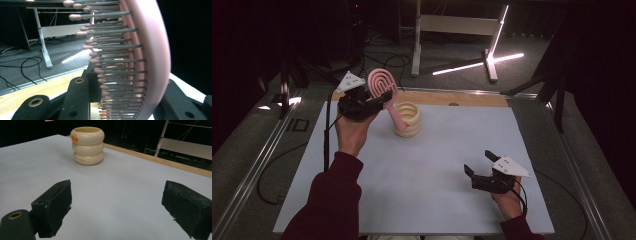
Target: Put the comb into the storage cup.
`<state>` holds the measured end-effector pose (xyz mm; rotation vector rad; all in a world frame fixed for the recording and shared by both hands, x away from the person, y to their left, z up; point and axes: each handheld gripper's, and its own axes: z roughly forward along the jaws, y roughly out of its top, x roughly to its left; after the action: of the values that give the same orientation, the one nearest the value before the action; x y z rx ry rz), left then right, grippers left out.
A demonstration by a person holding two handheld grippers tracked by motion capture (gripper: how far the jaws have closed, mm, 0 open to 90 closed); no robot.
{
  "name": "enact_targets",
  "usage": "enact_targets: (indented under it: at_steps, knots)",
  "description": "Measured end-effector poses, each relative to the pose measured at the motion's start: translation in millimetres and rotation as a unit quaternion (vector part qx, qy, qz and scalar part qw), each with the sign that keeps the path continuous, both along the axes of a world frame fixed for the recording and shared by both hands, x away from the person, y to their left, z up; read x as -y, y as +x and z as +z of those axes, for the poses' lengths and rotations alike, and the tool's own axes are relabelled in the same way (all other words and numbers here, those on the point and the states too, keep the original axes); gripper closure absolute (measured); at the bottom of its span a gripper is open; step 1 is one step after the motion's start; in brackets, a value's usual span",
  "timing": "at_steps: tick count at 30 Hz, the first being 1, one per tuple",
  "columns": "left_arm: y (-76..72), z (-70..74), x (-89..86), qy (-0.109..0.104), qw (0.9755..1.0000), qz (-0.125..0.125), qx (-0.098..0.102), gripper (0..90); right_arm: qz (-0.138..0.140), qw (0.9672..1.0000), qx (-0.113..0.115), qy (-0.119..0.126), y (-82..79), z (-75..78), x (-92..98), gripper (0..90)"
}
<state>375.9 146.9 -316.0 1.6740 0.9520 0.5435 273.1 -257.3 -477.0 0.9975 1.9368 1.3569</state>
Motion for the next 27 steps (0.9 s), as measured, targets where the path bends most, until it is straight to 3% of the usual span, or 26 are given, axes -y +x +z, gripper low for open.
enact_targets:
  at_steps: [27]
  knots:
    - [16.9,3.6,0.0,0.007,0.9999,0.013,0.003,63.6,0.0,1.0,-0.003,0.003,-0.5,0.1,0.9,9.4]
